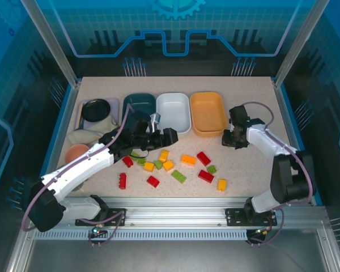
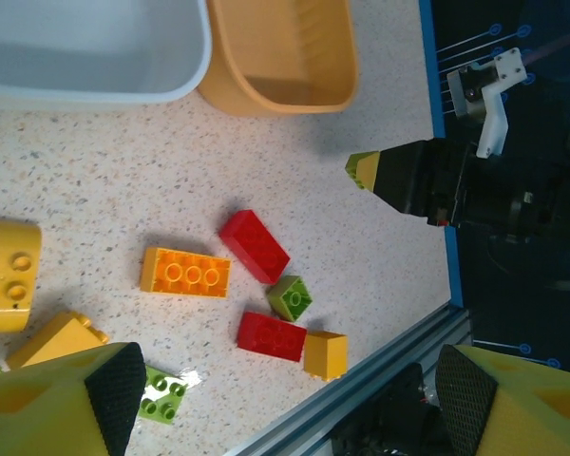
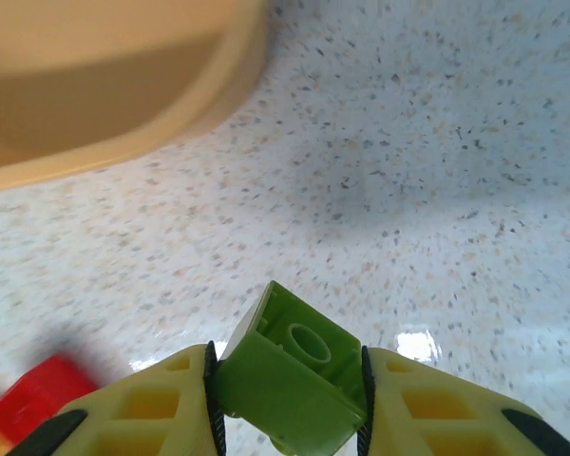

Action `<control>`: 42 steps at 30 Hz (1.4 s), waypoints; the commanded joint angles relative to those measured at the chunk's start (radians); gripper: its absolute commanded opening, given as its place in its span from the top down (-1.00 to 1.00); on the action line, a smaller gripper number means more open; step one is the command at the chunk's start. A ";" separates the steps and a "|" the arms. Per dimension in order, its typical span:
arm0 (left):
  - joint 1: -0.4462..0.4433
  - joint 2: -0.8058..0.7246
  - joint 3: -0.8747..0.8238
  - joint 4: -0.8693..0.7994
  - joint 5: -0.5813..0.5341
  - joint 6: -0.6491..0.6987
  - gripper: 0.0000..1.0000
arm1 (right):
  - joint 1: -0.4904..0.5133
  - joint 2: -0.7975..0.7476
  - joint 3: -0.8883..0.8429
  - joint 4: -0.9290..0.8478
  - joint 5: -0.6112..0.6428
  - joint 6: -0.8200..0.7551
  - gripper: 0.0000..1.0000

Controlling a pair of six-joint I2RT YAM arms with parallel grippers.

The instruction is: Sort the legos into containers by color

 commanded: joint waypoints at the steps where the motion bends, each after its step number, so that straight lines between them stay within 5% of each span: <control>1: -0.009 0.016 0.088 -0.034 -0.034 0.030 -0.67 | 0.052 -0.036 0.096 -0.072 -0.005 0.028 0.43; 16: 0.063 0.209 0.305 -0.185 -0.063 0.002 -0.66 | 0.069 0.617 0.690 -0.117 -0.046 0.074 0.36; 20: 0.068 0.187 0.285 -0.255 -0.093 -0.024 -0.65 | 0.071 0.676 0.754 -0.148 -0.058 0.070 0.09; 24: 0.072 0.128 0.236 -0.321 -0.130 -0.066 -0.65 | 0.086 0.618 0.764 -0.148 -0.056 0.041 -0.28; 32: 0.116 0.026 0.154 -0.502 -0.164 -0.235 -0.64 | 0.148 0.320 0.673 -0.094 -0.062 -0.024 -0.35; 42: 0.156 -0.002 -0.099 -0.495 -0.122 -0.722 -0.58 | 0.418 -0.138 0.097 0.302 -0.373 -0.149 -0.39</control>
